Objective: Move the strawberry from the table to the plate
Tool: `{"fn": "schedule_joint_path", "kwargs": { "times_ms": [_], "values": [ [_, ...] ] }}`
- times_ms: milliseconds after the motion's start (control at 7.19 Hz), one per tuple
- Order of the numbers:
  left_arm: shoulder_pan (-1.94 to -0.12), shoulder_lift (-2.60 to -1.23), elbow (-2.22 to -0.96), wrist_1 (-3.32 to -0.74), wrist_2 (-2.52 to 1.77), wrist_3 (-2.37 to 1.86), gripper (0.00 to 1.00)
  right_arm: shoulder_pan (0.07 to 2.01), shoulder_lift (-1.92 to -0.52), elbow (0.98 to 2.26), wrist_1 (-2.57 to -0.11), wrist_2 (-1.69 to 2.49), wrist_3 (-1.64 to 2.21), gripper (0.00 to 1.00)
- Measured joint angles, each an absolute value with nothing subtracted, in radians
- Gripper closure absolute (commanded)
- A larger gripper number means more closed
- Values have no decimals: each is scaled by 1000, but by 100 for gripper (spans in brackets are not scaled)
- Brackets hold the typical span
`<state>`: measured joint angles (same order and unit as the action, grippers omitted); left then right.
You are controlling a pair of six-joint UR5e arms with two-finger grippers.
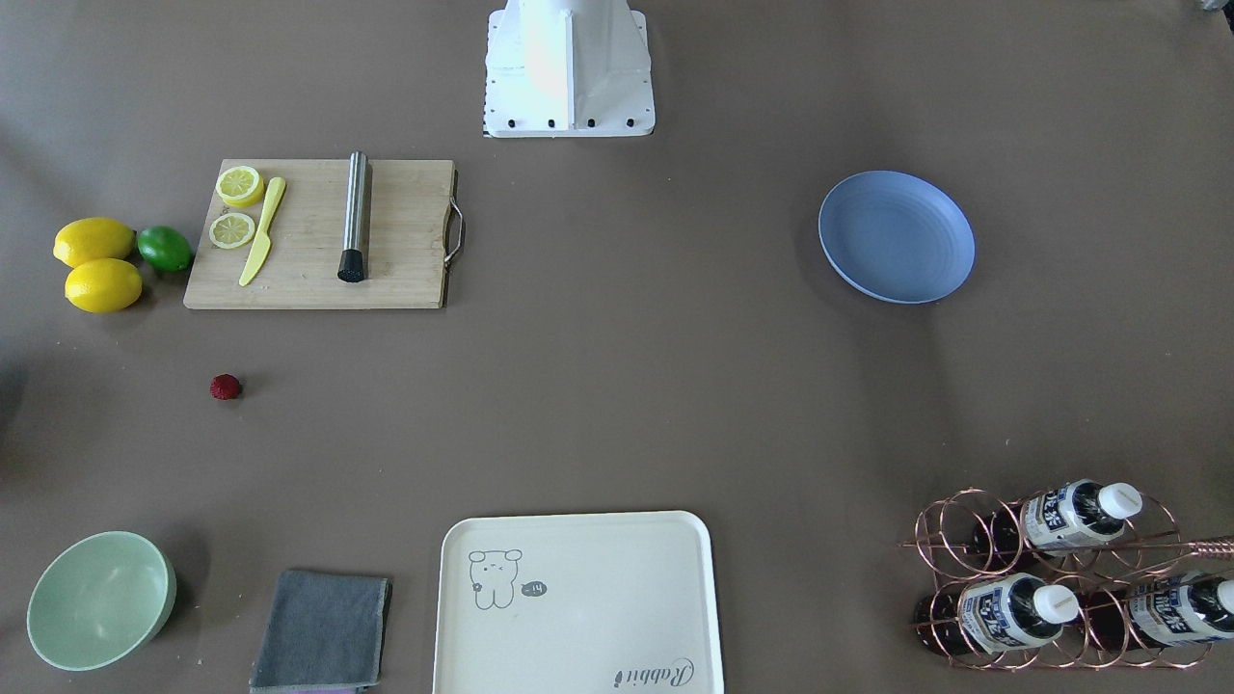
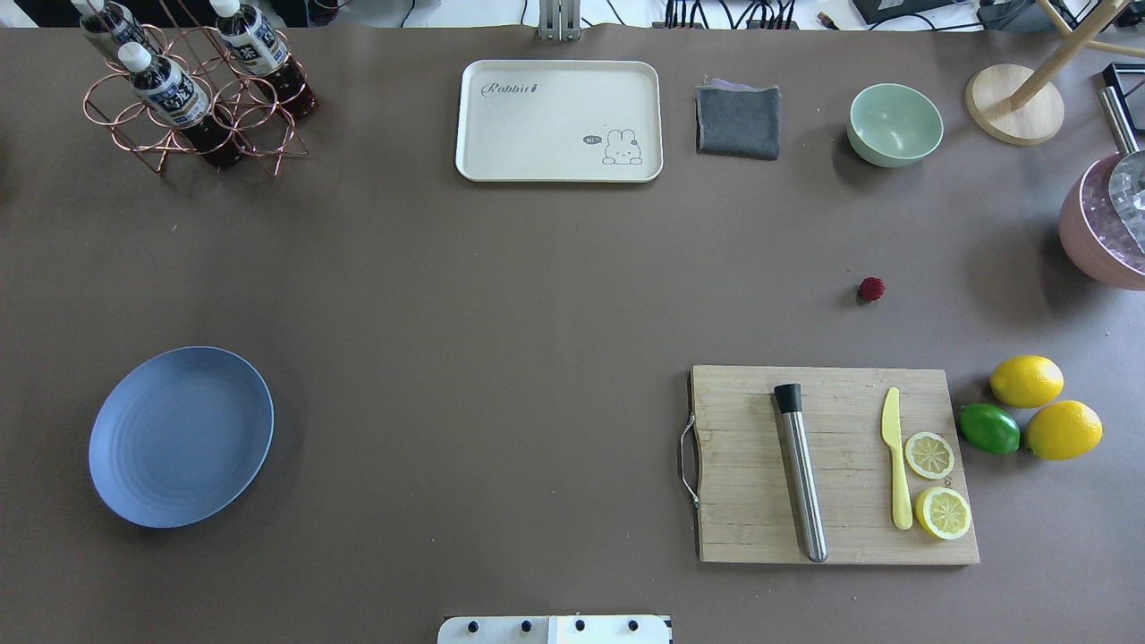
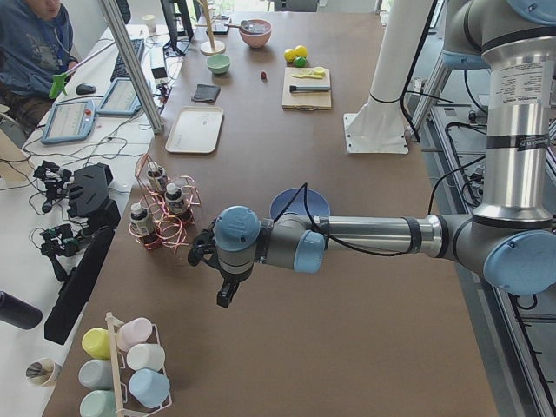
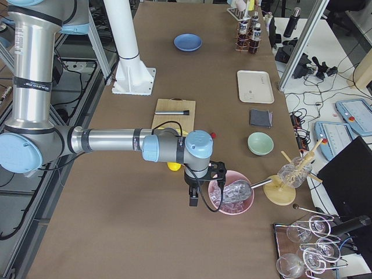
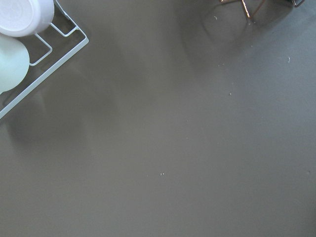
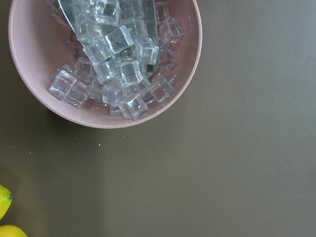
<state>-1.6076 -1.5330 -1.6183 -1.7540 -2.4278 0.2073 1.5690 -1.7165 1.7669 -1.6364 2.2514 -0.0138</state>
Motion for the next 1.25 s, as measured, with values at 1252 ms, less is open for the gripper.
{"fn": "schedule_joint_path", "kwargs": {
  "times_ms": [1252],
  "values": [
    [-1193, -1459, -1627, -2334, -2356, -410, 1, 1568, -1712, 1765, -1637, 2304, -14, 0]
  ]
}}
